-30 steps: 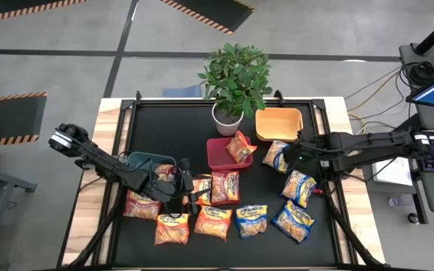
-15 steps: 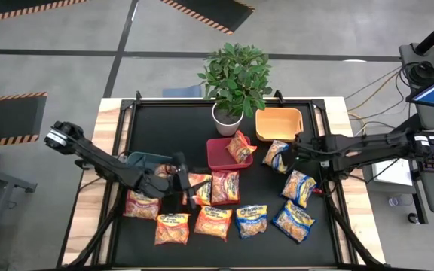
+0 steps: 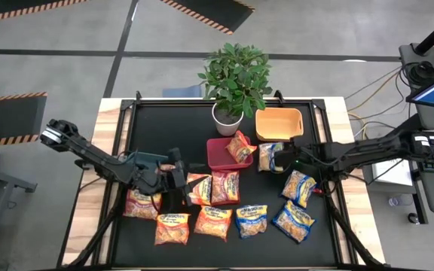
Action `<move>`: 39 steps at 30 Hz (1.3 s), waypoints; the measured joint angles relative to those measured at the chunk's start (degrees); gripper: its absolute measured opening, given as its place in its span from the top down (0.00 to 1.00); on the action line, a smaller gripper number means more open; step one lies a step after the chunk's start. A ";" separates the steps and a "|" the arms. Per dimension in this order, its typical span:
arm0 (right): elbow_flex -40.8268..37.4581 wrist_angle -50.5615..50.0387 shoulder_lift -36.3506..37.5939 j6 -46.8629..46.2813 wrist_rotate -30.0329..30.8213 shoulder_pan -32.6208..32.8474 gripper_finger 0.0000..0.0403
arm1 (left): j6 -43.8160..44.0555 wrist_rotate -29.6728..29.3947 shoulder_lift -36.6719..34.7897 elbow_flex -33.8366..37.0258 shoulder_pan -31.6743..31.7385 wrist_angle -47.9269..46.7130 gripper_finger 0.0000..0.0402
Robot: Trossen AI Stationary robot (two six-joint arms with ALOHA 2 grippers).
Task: Sort Maruchan noodles
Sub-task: Put the top left blue noodle pack into the yellow bin
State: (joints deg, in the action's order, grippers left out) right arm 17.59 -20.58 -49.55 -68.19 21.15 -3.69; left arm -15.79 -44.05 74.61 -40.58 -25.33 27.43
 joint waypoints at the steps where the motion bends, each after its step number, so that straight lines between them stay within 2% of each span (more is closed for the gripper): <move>1: -1.11 2.38 -0.03 0.35 0.06 0.00 0.28 | -0.17 0.02 0.14 0.00 0.03 -0.03 0.59; 8: -7.46 20.08 0.36 5.06 -0.63 0.03 0.31 | -0.24 0.02 0.26 0.00 0.31 -0.01 0.59; 13: -10.10 26.29 -0.15 7.97 -0.59 0.03 0.38 | 0.18 0.02 0.26 0.00 0.32 0.00 0.59; 19: -11.79 29.93 -0.15 10.62 -0.16 0.03 0.44 | 0.73 0.02 0.26 0.00 0.32 0.10 0.59; 30: -11.85 31.12 -0.15 12.30 -0.17 0.03 0.46 | 1.38 0.04 0.26 0.00 0.32 0.95 0.59; 33: -11.85 31.61 -0.15 13.18 -0.16 0.03 0.54 | 1.89 0.04 0.26 0.00 0.32 0.96 0.59; 39: -11.85 31.61 0.00 14.14 -0.31 0.03 0.79 | 2.80 0.05 0.28 0.00 0.32 0.95 0.59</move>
State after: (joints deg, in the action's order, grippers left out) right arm 5.74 11.03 -49.54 -54.05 20.84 -3.65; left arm -12.99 -44.01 74.89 -40.58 -25.02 28.38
